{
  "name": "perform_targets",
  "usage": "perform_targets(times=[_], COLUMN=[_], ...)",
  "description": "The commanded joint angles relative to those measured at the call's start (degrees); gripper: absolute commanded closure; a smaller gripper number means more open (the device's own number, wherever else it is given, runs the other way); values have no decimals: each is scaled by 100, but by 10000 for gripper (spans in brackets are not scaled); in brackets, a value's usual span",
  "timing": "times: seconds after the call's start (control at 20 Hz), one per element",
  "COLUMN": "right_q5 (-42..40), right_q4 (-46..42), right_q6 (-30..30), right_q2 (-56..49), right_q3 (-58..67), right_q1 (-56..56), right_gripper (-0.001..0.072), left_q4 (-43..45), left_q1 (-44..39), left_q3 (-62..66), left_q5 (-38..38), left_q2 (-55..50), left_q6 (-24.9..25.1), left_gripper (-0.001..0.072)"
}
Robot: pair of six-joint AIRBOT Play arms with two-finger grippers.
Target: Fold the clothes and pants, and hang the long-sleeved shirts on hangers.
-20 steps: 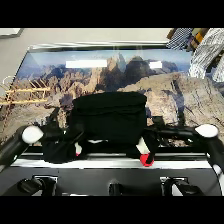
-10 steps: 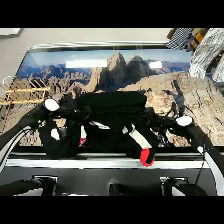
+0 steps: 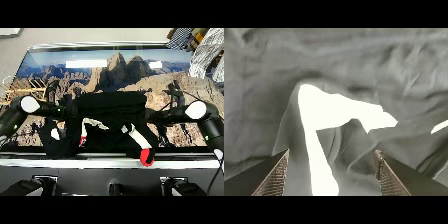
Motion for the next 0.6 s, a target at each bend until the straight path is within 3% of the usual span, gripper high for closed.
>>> perform_targets(times=[0.0,0.2,0.45,0.5,0.55], right_q5=[-22,-592,-1047,-1130,-1137], right_q4=[-1469,-2267,-2409,-2424,-2428], right_q6=[1189,2358,2651,2691,2710], right_q2=[-26,-833,-1611,-1722,-1838], right_q3=[103,105,103,103,103], right_q1=[1296,2319,2371,2371,2371], right_gripper=[141,137,138,154,220], left_q4=[501,501,501,501,494], left_q1=[-417,-809,-848,-868,-905], left_q3=[-476,-664,-664,-664,-664], left_q5=[284,1043,1285,1287,1287], left_q2=[400,297,164,127,76], left_q6=[-260,-308,-306,-306,-308], left_gripper=[90,88,88,88,88])
